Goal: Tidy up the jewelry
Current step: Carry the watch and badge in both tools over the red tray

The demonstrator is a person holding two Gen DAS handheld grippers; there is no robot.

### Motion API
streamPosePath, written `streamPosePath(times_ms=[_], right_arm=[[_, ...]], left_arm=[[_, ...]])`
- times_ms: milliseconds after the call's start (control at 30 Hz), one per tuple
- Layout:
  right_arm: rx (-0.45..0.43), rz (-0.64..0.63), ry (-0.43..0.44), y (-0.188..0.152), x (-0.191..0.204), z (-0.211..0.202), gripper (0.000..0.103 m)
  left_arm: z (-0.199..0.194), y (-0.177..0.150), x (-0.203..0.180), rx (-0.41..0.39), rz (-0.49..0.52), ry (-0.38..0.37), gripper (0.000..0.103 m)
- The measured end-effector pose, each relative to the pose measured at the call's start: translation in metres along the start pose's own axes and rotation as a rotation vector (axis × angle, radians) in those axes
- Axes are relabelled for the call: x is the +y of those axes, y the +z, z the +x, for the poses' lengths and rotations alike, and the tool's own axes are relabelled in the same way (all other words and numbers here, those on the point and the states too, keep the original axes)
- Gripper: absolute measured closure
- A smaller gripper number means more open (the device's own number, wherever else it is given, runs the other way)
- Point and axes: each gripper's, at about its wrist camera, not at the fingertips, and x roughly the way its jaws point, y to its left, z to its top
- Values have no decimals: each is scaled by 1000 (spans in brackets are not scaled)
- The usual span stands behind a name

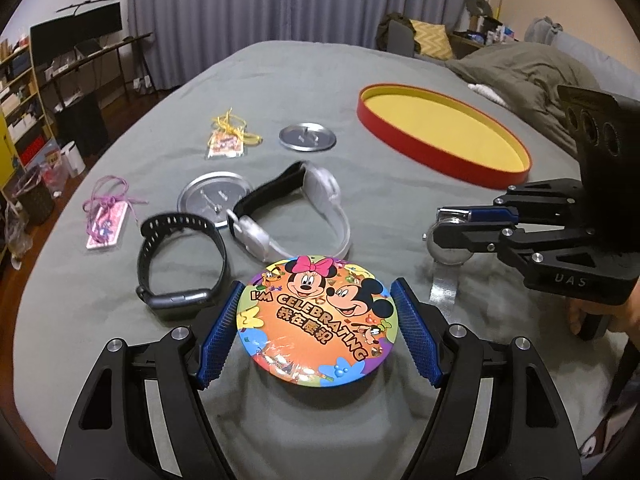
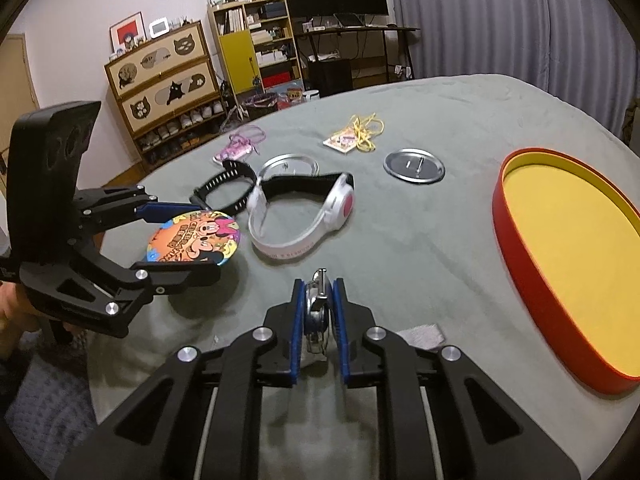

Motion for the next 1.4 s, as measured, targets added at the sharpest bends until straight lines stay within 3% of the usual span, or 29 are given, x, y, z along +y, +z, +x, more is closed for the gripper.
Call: streamPosePath(times_ms=[333,633,1000,1400], right_arm=[[-82,-6,-22,32,0,-47,89],[-138,21,-50,62,-24,-86,89],[-209,60,-153,117,-86,-136,89],[-231,105,-283,171,-152,-152,89]], left_arm=[[-36,41,-13,-75,30,-17,31],[-54,90,-29,-127,74,-50,31],[-39,186,-63,-205,120,-148,31],[5,291,-92,-260,135,-195,31]])
